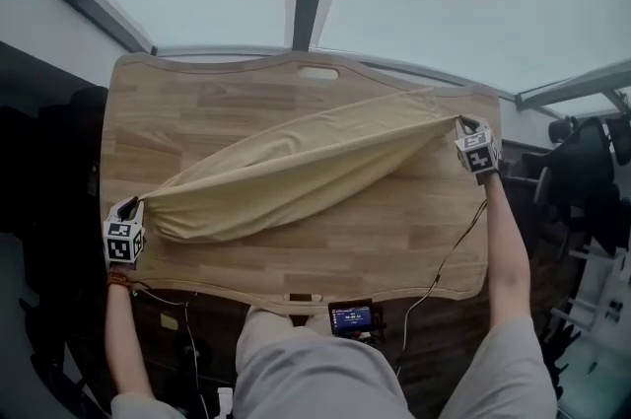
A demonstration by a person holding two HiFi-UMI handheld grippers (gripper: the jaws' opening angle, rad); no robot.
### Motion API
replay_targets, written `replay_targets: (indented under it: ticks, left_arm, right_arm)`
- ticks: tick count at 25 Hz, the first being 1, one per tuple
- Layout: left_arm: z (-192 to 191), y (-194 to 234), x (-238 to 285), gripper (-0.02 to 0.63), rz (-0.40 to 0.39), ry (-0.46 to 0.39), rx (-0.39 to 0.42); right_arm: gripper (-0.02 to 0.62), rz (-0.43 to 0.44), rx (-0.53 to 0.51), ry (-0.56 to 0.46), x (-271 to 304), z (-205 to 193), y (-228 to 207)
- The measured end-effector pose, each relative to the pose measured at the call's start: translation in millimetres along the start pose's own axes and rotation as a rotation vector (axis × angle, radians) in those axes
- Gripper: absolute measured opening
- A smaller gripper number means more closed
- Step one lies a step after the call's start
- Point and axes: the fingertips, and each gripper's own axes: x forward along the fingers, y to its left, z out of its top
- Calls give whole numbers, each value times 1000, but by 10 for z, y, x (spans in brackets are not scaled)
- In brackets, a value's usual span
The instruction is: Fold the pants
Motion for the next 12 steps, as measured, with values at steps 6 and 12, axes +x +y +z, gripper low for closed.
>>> replay_targets:
  ticks: [6, 12]
  left_arm:
    - [-3, 193, 401, 48, 36, 55, -75]
    - [-20, 211, 661, 48, 60, 81, -146]
  right_arm:
    - [15, 62, -33, 98, 813, 356, -10]
    - [15, 451, 73, -84, 990, 1434, 872]
